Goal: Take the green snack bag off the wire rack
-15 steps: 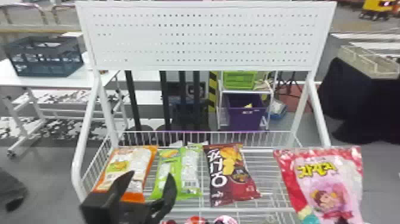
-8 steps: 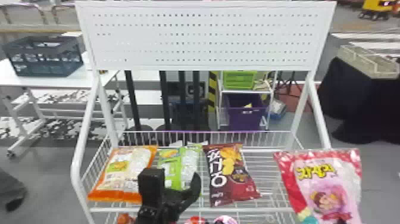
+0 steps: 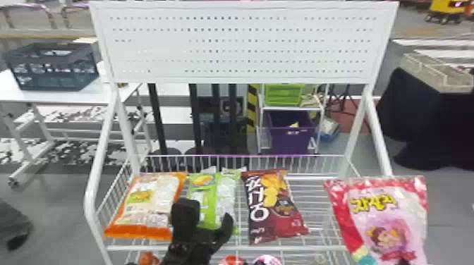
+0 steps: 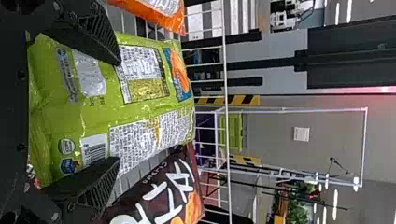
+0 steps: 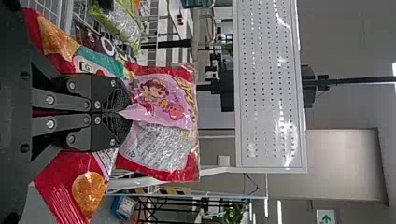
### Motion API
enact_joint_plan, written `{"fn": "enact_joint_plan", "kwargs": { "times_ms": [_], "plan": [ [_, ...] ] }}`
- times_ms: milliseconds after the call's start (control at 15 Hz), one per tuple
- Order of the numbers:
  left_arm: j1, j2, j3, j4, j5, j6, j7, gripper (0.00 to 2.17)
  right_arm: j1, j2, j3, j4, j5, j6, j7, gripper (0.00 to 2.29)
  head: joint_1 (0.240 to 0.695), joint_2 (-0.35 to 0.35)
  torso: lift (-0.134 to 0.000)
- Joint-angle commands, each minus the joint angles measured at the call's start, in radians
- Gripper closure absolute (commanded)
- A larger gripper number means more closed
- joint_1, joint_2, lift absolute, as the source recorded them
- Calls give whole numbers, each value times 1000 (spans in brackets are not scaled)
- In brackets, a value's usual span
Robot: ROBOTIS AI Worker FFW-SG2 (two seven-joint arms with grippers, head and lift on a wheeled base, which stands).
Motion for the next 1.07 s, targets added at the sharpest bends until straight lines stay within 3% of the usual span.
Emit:
{"fn": "enact_joint_plan", "kwargs": {
  "times_ms": [0,133,267,333,733,1000],
  "plan": [
    [-3,2,-7,-3,0,18,0,927,6,-1,-1,-5,0,0,0,2175,499,0,0],
    [-3,2,-9,-4,5,24,18,1744,9,-1,-4,-8,0,0,0,2175,499,0,0],
    [0,5,-5,-10,6,42,21,1855,9,-1,-4,-11,0,0,0,2175,499,0,0],
    [4,8,-1,-15,6,42,23,2064,9,-1,-4,-11,0,0,0,2175,499,0,0],
    [46,18,8,-70,3,36,40,2067,9,-2,-4,-11,0,0,0,2175,499,0,0],
    [208,61,99,-322,-43,5,49,2067,4,-1,-2,-8,0,0,0,2175,499,0,0]
  ]
}}
